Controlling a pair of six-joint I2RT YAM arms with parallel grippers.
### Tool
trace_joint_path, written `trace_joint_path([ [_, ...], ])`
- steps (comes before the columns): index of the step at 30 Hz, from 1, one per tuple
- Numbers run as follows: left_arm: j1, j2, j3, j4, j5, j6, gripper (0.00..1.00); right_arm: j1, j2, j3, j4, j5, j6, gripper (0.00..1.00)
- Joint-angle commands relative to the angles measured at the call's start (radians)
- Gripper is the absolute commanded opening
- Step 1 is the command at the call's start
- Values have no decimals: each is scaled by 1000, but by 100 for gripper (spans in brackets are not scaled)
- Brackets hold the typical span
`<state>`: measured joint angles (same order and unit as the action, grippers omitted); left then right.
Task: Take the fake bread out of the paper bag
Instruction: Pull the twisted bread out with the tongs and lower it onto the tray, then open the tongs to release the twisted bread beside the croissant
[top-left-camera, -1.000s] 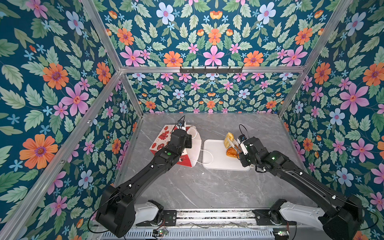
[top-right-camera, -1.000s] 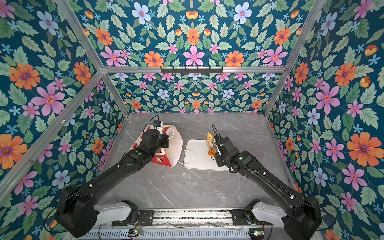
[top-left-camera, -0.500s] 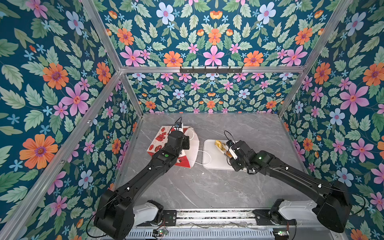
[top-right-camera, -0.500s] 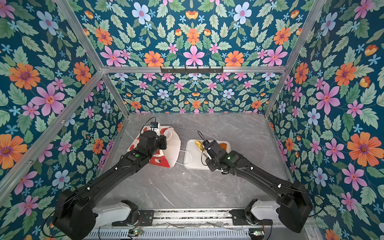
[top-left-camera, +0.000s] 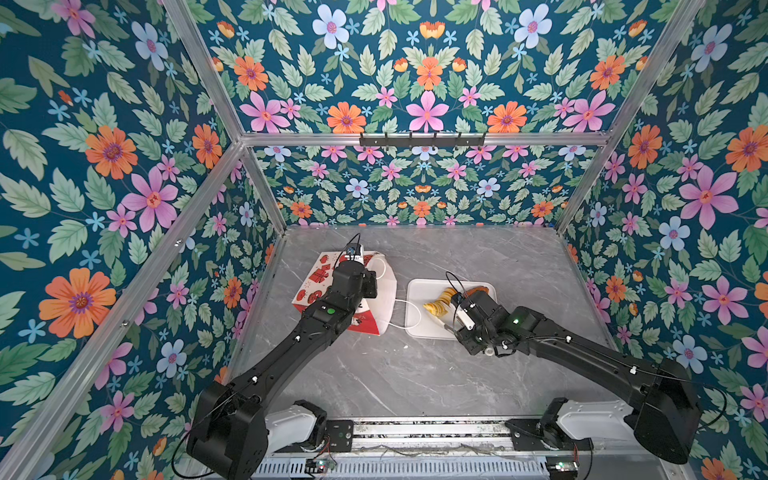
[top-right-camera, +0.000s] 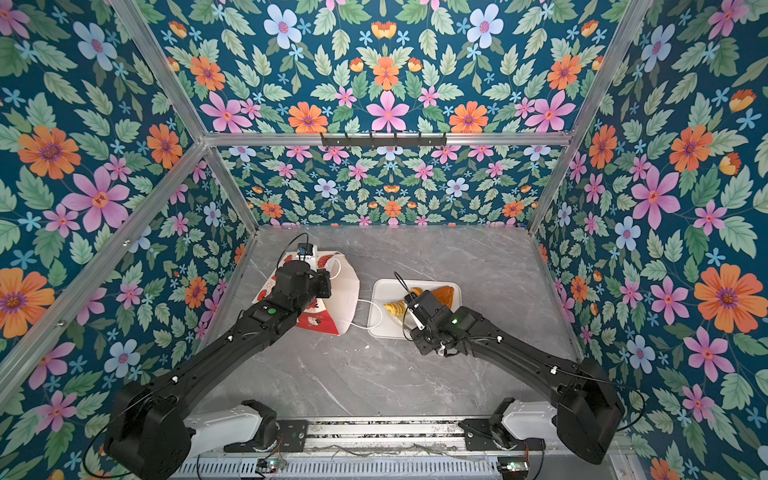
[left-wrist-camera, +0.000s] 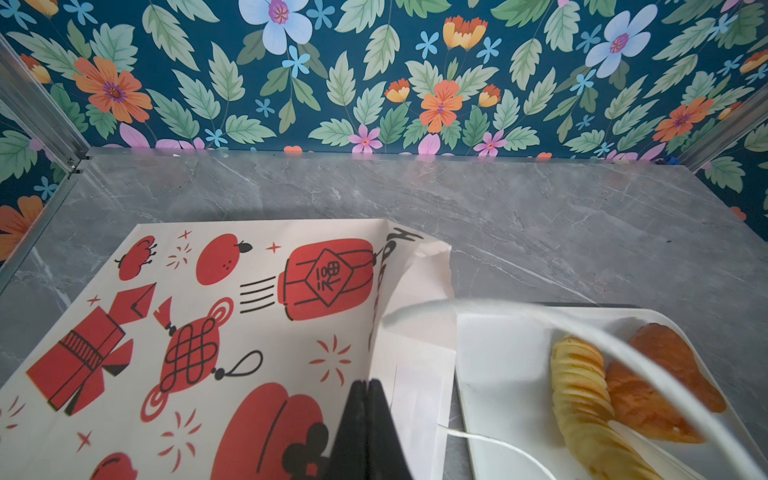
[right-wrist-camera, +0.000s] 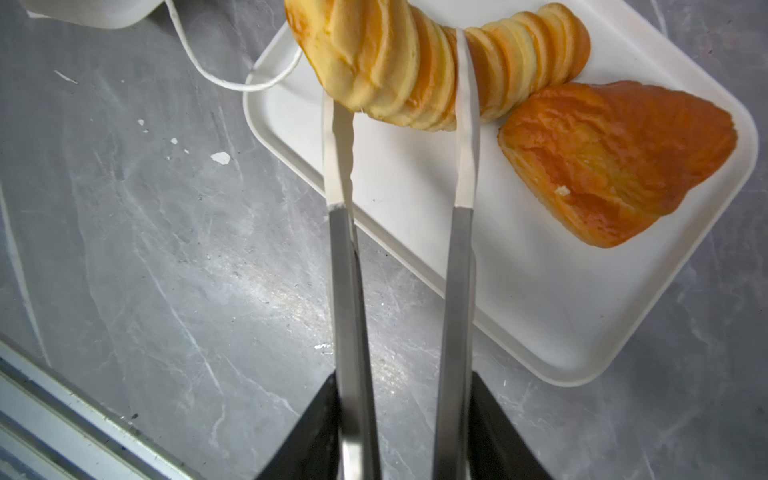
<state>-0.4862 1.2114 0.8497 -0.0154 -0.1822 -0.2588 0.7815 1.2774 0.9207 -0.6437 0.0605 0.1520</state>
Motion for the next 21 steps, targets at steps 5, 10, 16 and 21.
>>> trace_joint_path([
  [5,2,-7,6,22,3,9,0,0,-26,-8,-13,-60,23,47],
  [10,5,-13,5,22,6,11,0,0,-52,-19,-11,-79,44,49],
  [16,5,-15,0,27,10,9,0,0,-71,-36,-11,-91,69,51],
  [21,5,-21,-5,28,13,9,0,0,-90,-52,-8,-96,88,54],
])
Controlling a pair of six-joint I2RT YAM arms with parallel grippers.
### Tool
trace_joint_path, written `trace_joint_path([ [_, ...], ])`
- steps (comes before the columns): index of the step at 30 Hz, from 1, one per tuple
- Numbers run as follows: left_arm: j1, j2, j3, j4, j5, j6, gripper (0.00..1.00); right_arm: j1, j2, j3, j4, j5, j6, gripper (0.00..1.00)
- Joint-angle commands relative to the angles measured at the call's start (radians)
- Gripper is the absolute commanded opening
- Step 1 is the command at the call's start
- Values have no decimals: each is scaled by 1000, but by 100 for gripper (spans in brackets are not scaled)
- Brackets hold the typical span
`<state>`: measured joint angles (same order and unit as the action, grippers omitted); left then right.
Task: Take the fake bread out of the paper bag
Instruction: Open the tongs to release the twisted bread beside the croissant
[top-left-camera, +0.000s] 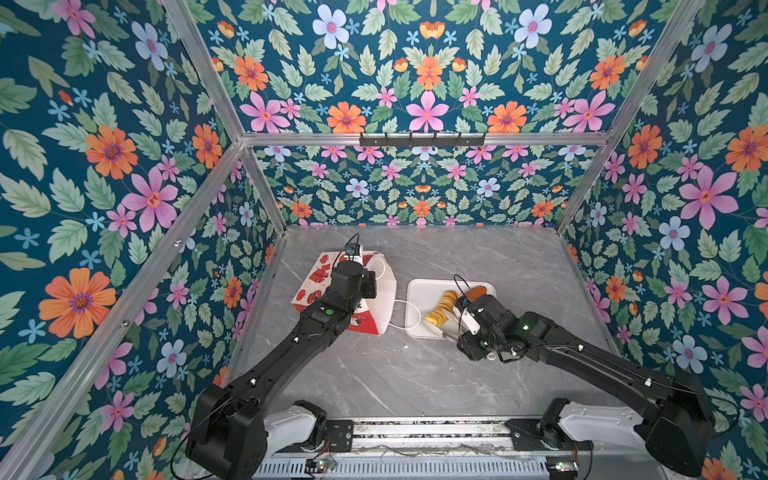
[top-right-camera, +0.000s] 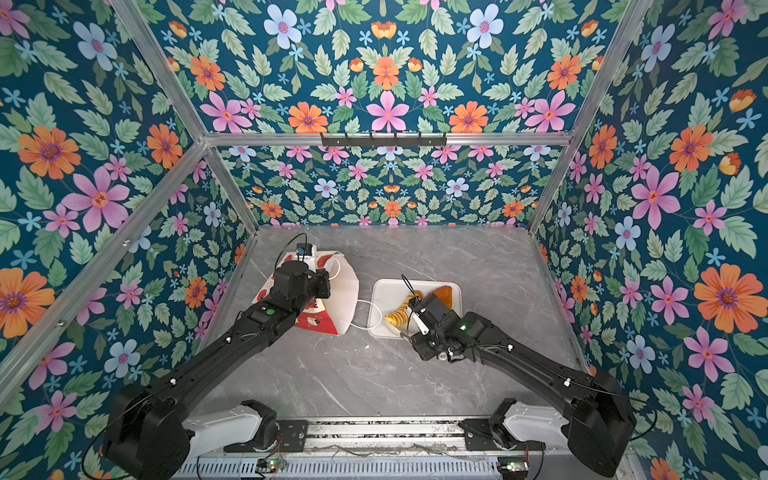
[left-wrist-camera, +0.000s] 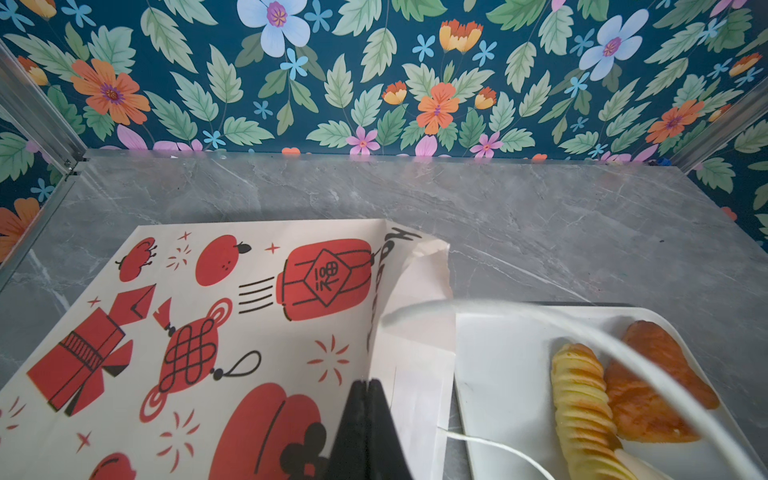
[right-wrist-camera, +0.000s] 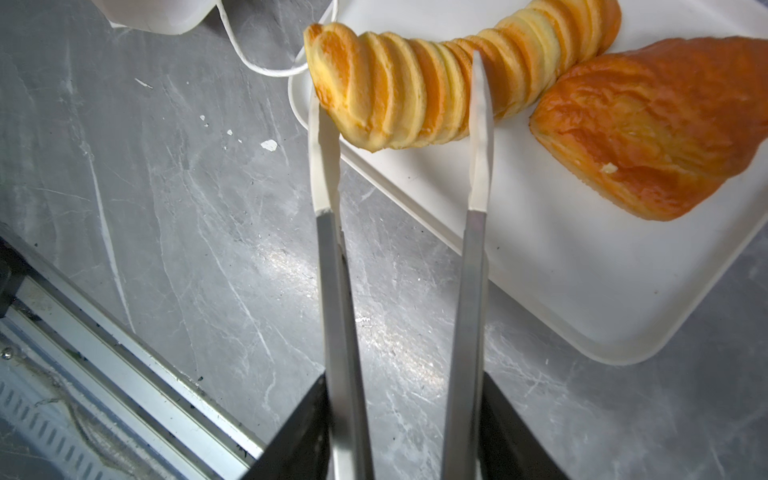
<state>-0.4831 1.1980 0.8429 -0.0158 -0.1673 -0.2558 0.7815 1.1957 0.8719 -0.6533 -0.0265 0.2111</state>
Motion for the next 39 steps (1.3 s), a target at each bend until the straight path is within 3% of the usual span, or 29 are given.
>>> trace_joint_path([
  [1,2,-9,-1,28,-3,5,0,1,-10,-4,3,-9,32,55],
  [16,5,-26,-11,28,0,9,0,-2,-27,-13,53,-52,66,60],
  [23,4,-26,-12,33,-1,11,0,-7,-49,-11,32,19,63,61],
  [30,4,-16,-15,40,6,8,0,-7,47,-31,-57,81,116,61],
  [39,4,1,-19,57,25,-1,0,-7,194,-58,58,60,181,57],
])
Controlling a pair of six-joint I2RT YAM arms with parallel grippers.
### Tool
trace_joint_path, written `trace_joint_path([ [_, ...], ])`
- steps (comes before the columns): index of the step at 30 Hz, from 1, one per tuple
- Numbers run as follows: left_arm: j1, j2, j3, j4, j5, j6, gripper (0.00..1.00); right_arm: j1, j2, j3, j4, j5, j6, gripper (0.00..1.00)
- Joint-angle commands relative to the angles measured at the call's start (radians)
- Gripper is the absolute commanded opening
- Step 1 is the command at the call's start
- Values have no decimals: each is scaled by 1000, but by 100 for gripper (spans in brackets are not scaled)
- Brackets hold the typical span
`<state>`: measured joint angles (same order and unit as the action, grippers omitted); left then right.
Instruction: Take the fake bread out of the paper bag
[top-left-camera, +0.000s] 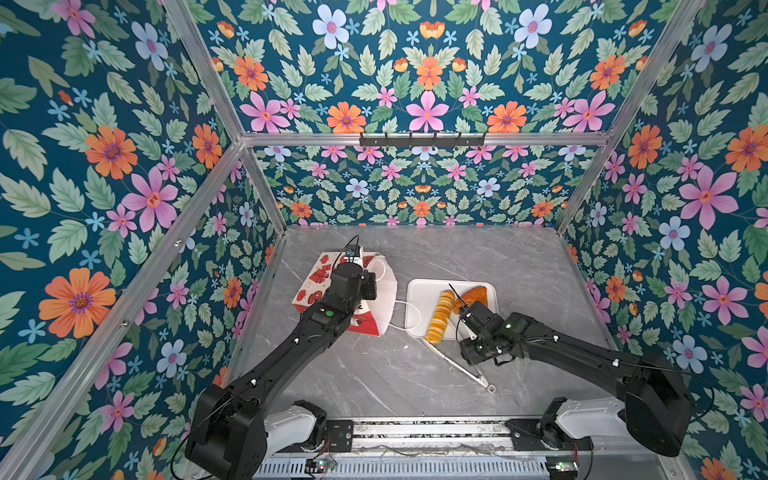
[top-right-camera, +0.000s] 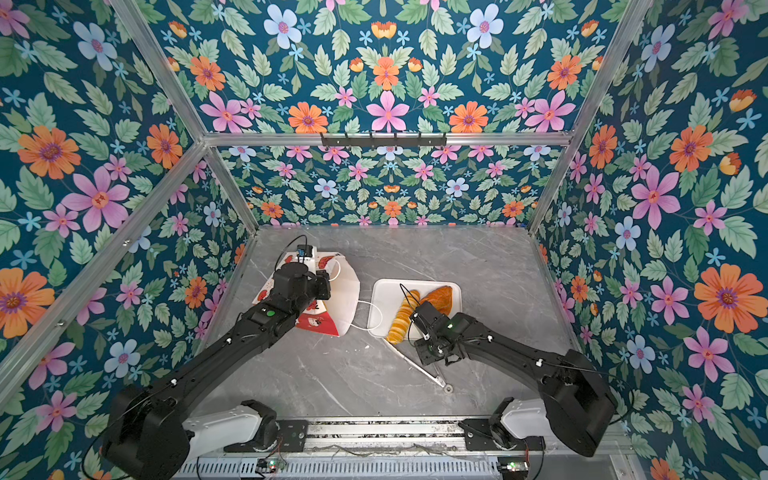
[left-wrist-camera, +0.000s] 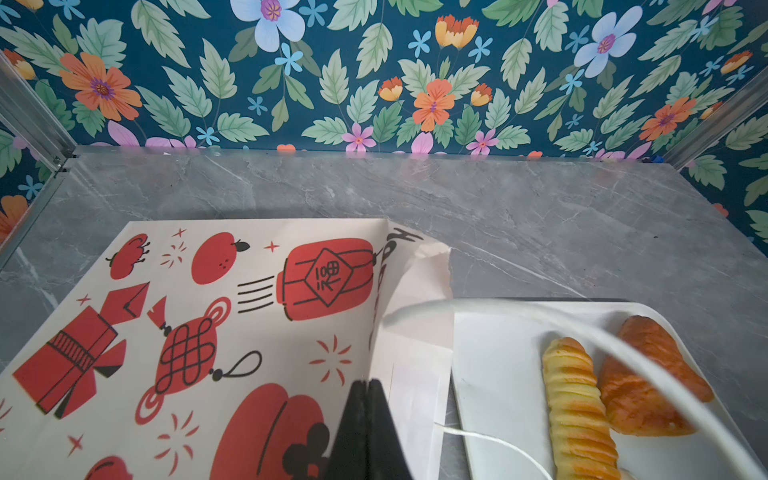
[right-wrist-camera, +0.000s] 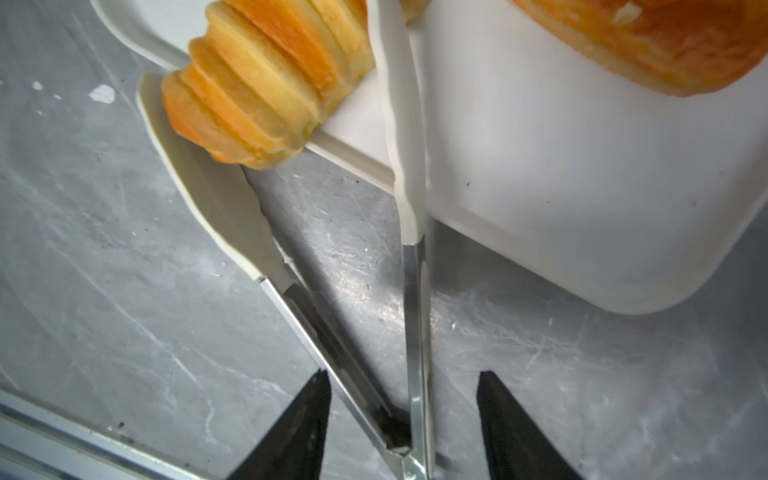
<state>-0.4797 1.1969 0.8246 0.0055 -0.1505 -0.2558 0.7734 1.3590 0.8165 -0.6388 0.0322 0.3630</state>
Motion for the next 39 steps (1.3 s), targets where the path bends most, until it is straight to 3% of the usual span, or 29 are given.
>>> trace_joint_path([
  [1,1,2,-2,36,7,-2,0,0,57,-2,50,2,34,56],
  [7,0,-6,-16,38,7,-4,0,1,151,-7,81,45,54,44],
  [13,2,-11,-21,39,-4,0,0,1,142,-4,71,49,58,23],
  [16,4,-11,-19,38,-4,2,0,1,104,-4,58,35,53,17],
  [22,7,-10,-19,44,3,3,0,1,19,10,13,14,33,9],
  [27,10,-7,-18,46,8,1,0,-14,-66,30,-45,38,40,8],
  [31,10,-10,-24,50,11,0,0,-130,-166,30,-101,46,62,8],
  [35,10,-13,-35,61,17,-2,0,-397,-235,-4,-110,-8,83,9],
  [39,11,-7,-41,73,26,-2,0,-606,-210,-25,-48,-34,80,11],
])
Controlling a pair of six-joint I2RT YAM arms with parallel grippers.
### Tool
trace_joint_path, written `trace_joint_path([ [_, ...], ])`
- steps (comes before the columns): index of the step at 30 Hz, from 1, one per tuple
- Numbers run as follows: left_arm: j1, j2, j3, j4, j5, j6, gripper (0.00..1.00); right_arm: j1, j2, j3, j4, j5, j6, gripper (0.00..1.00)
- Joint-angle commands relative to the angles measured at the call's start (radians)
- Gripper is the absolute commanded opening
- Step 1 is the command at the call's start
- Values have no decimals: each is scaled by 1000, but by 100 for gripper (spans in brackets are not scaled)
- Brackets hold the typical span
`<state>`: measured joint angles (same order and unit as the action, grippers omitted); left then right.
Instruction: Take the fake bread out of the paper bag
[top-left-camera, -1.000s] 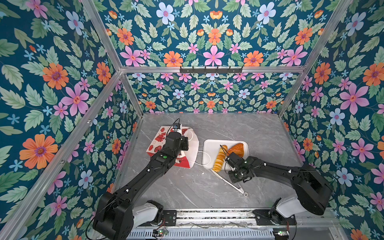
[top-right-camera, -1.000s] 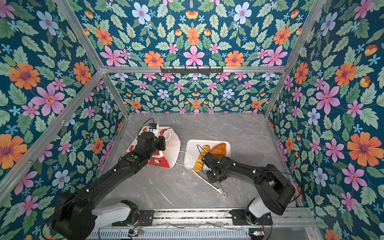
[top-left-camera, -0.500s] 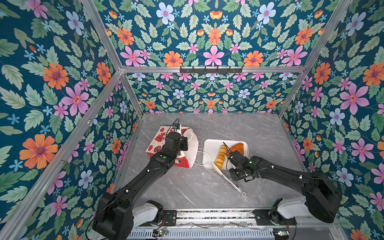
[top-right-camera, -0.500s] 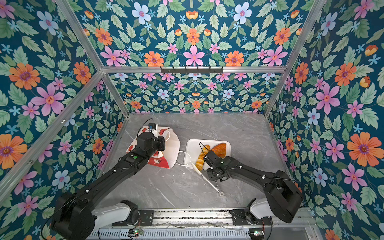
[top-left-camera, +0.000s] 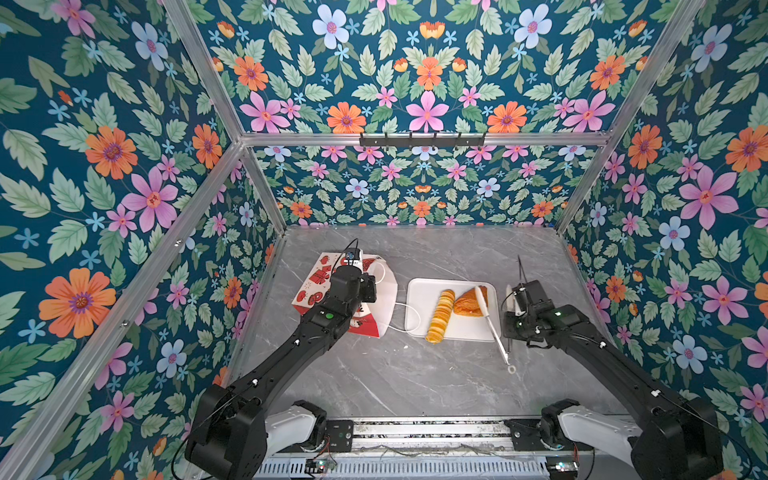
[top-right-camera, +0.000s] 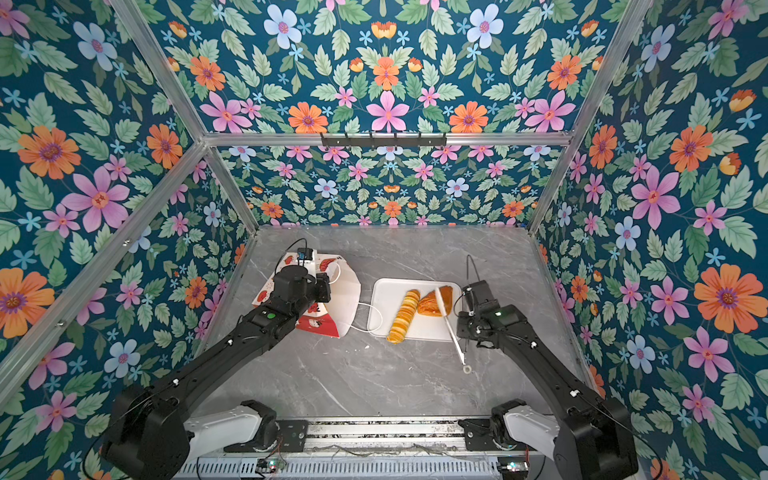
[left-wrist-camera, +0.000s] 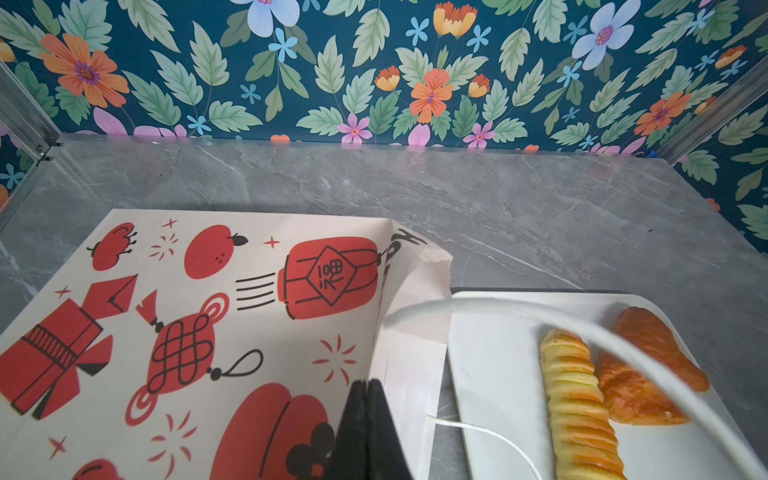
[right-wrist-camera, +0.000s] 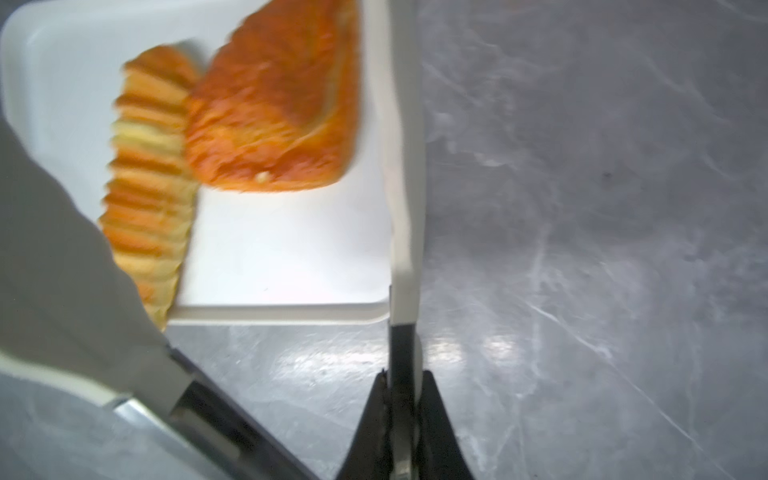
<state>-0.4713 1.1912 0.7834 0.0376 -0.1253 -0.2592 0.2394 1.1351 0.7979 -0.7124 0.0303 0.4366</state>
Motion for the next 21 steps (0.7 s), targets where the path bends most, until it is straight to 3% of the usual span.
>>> trace_joint_path([
  [1,3,2,-1,44,5,2,0,-116,37,-10,52,-48,8,11],
  [5,5,8,-6,62,17,0,0,-255,197,-8,148,-53,13,13],
  [9,5,7,-16,72,30,-7,0,-281,332,29,165,21,4,13],
  [14,9,9,-31,88,42,-11,0,-330,414,39,186,-34,14,13],
  [21,22,30,-33,103,55,-8,0,-330,347,-14,214,-81,25,46],
])
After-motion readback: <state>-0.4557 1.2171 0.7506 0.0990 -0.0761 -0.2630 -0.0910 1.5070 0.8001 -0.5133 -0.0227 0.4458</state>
